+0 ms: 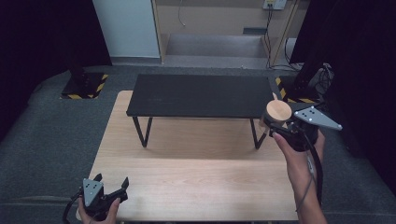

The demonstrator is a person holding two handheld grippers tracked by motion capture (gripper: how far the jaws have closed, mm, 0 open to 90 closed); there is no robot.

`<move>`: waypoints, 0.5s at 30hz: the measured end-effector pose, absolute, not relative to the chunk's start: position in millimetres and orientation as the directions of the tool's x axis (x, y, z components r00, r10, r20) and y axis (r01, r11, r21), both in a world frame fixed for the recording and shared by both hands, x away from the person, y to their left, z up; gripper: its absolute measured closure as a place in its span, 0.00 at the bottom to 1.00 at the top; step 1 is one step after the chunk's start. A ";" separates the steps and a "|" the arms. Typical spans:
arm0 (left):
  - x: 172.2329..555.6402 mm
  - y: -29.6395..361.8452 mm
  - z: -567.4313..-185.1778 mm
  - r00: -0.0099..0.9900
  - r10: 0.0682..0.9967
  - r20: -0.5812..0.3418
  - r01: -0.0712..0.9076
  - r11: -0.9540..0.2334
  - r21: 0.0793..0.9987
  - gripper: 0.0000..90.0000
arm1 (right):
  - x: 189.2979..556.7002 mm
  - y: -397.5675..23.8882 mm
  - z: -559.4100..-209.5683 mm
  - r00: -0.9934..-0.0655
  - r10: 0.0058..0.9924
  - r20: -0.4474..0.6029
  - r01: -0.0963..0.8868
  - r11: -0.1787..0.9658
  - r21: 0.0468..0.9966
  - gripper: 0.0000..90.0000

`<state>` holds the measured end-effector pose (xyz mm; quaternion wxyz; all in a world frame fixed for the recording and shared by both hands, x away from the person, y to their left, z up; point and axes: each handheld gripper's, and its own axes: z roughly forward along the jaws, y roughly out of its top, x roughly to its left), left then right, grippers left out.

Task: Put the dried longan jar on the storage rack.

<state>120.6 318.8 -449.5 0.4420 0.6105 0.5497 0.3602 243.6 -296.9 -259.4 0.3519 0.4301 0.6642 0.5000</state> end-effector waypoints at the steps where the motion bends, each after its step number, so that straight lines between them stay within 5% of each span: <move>1: 120.7 318.6 -449.6 0.136 0.990 -0.046 0.353 -0.005 0.936 0.02 | 246.3 -297.4 -257.4 -0.385 0.922 -0.036 0.220 0.129 0.967 0.29; 15: 124.5 316.6 -448.8 0.133 0.990 -0.045 0.350 -0.004 0.937 0.02 | 297.1 -291.3 -240.0 -0.377 0.925 -0.041 0.253 0.146 0.956 0.29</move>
